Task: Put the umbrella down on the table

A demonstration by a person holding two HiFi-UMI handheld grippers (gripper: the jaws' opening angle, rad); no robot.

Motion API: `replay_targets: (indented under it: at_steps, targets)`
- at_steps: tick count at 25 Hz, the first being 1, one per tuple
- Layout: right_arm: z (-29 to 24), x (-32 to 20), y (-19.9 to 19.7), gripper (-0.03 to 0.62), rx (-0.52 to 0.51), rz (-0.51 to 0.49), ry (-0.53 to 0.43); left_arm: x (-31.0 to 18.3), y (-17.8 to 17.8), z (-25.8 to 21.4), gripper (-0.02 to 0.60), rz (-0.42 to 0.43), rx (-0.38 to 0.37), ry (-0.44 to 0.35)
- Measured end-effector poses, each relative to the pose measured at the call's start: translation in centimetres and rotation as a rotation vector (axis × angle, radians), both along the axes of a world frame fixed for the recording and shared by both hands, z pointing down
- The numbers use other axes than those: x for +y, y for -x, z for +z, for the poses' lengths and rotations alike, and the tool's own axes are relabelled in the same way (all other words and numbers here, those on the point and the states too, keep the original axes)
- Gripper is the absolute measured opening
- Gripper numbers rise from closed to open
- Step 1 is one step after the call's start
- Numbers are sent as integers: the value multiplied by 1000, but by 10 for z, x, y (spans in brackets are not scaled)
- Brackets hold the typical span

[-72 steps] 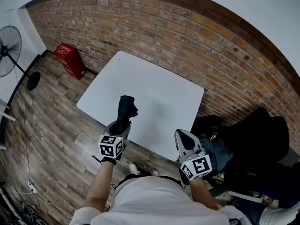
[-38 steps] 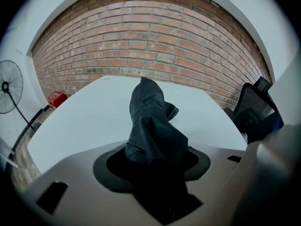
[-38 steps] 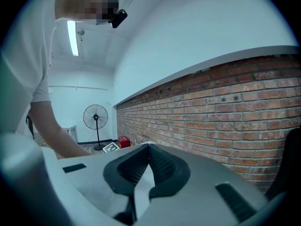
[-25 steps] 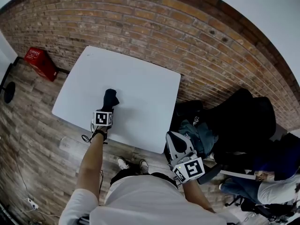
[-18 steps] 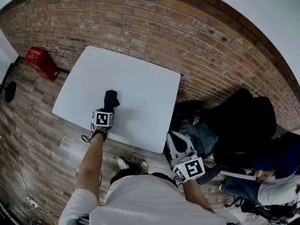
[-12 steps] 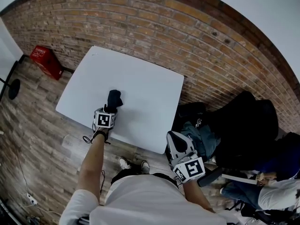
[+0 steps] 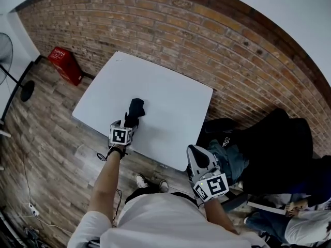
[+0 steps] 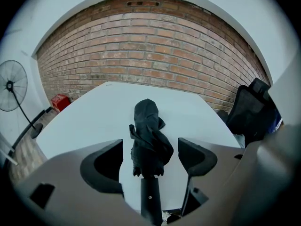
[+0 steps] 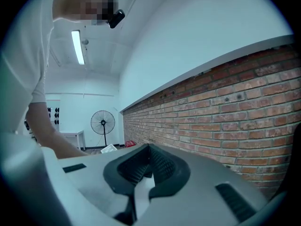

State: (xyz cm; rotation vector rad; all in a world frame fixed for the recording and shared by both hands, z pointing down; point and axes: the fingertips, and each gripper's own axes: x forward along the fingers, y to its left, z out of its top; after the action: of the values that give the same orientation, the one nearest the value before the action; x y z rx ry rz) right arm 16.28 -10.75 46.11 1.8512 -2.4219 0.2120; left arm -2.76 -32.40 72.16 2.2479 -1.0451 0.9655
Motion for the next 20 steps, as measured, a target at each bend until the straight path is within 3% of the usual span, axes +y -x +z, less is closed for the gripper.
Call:
replay_targets:
  at_steps: [12,20]
  targets:
    - [4,6,20,18,-60,-96,-29,25,33,-29,365,-77,13,-63]
    - [1,5,39,18,-85,-157,-43,41,67,-49,344,-185,75,-91]
